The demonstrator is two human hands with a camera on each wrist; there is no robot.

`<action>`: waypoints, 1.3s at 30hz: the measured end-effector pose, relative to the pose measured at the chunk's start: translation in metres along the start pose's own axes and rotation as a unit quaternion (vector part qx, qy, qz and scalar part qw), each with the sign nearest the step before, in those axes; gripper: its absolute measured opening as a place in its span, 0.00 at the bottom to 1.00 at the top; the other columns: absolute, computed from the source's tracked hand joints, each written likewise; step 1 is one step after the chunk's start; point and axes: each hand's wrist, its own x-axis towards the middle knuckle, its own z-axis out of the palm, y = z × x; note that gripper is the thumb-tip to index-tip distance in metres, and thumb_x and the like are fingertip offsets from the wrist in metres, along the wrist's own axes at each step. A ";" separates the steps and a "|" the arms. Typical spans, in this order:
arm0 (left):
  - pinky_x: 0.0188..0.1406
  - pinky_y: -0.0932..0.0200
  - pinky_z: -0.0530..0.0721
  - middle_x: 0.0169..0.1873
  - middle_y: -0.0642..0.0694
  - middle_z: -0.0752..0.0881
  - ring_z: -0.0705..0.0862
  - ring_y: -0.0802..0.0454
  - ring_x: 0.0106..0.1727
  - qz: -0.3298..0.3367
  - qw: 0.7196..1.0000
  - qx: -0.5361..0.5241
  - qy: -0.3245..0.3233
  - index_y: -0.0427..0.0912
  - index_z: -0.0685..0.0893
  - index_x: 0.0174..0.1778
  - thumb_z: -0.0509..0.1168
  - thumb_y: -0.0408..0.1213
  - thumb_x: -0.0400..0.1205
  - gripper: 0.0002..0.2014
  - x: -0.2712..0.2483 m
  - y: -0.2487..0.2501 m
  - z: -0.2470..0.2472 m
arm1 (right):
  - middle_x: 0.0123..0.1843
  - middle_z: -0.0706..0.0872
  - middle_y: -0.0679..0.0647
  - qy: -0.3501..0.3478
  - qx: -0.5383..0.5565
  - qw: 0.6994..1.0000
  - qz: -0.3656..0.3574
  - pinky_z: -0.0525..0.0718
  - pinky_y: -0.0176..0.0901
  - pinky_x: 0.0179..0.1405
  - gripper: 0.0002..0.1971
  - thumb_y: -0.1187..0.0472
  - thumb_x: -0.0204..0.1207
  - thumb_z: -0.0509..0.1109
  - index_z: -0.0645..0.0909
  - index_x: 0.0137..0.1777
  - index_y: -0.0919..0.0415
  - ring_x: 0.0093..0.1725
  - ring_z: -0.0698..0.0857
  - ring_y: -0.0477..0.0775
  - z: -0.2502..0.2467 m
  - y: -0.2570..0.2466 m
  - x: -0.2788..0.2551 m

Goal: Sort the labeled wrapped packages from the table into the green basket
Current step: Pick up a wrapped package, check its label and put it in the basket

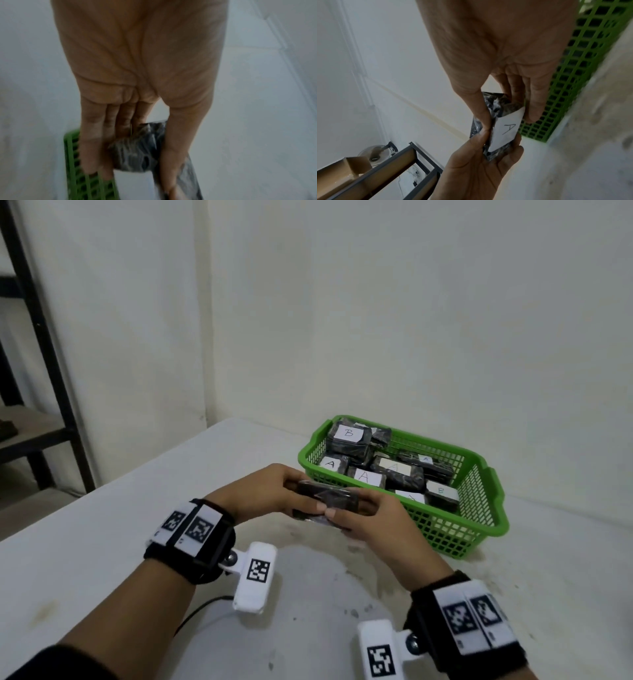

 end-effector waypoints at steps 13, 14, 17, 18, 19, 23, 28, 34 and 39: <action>0.57 0.50 0.88 0.57 0.36 0.93 0.91 0.45 0.56 0.067 0.982 -0.175 -0.004 0.37 0.93 0.60 0.76 0.37 0.80 0.14 0.040 0.048 0.127 | 0.55 0.97 0.54 0.090 0.092 0.990 -0.064 0.90 0.45 0.56 0.18 0.62 0.74 0.84 0.91 0.63 0.61 0.57 0.95 0.53 -0.130 0.014 -0.046; 0.56 0.49 0.89 0.58 0.34 0.92 0.90 0.45 0.55 0.067 0.981 -0.183 0.000 0.36 0.93 0.60 0.75 0.36 0.81 0.13 0.043 0.049 0.135 | 0.54 0.97 0.55 0.095 0.093 0.989 -0.064 0.91 0.44 0.53 0.18 0.62 0.73 0.84 0.91 0.62 0.62 0.57 0.95 0.54 -0.137 0.016 -0.046; 0.56 0.49 0.89 0.58 0.30 0.91 0.88 0.42 0.52 0.066 0.978 -0.196 0.011 0.34 0.94 0.57 0.75 0.37 0.81 0.12 0.049 0.049 0.151 | 0.54 0.96 0.58 0.096 0.094 0.990 -0.050 0.93 0.48 0.55 0.19 0.61 0.72 0.85 0.90 0.62 0.65 0.57 0.95 0.57 -0.154 0.022 -0.045; 0.56 0.49 0.89 0.58 0.30 0.91 0.88 0.42 0.52 0.066 0.977 -0.201 0.011 0.33 0.94 0.56 0.75 0.37 0.81 0.13 0.050 0.048 0.154 | 0.55 0.96 0.59 0.088 0.103 0.990 -0.040 0.93 0.48 0.56 0.21 0.62 0.73 0.85 0.89 0.64 0.66 0.57 0.95 0.57 -0.159 0.025 -0.046; 0.56 0.49 0.88 0.58 0.30 0.91 0.88 0.42 0.53 0.065 0.976 -0.208 0.009 0.32 0.93 0.56 0.76 0.38 0.80 0.14 0.050 0.048 0.156 | 0.57 0.95 0.60 0.078 0.122 0.989 -0.030 0.92 0.47 0.55 0.22 0.63 0.73 0.84 0.87 0.66 0.68 0.57 0.95 0.57 -0.162 0.028 -0.047; 0.58 0.47 0.89 0.57 0.32 0.92 0.91 0.43 0.51 0.051 0.969 -0.241 -0.030 0.28 0.90 0.60 0.76 0.39 0.76 0.21 0.050 0.043 0.163 | 0.55 0.96 0.62 0.079 0.167 0.983 -0.021 0.91 0.41 0.51 0.22 0.67 0.76 0.81 0.84 0.68 0.72 0.56 0.95 0.59 -0.170 0.041 -0.050; 0.52 0.52 0.91 0.57 0.26 0.90 0.89 0.42 0.51 0.059 0.975 -0.214 0.000 0.26 0.91 0.59 0.74 0.30 0.81 0.13 0.054 0.039 0.169 | 0.53 0.96 0.63 0.095 0.156 0.983 -0.027 0.92 0.48 0.54 0.20 0.69 0.73 0.83 0.87 0.65 0.68 0.54 0.95 0.58 -0.166 0.048 -0.052; 0.54 0.51 0.90 0.56 0.34 0.93 0.92 0.44 0.55 0.088 0.978 -0.185 -0.030 0.33 0.92 0.60 0.75 0.32 0.80 0.13 0.050 0.038 0.173 | 0.53 0.97 0.57 0.096 0.133 0.986 -0.036 0.92 0.44 0.58 0.21 0.65 0.69 0.87 0.89 0.62 0.66 0.55 0.96 0.55 -0.158 0.050 -0.055; 0.53 0.51 0.91 0.57 0.35 0.93 0.92 0.44 0.55 0.088 0.975 -0.206 -0.009 0.33 0.91 0.61 0.76 0.35 0.77 0.18 0.048 0.038 0.163 | 0.56 0.96 0.57 0.058 0.146 0.987 -0.038 0.91 0.45 0.58 0.20 0.68 0.73 0.83 0.88 0.65 0.64 0.59 0.95 0.55 -0.164 0.047 -0.060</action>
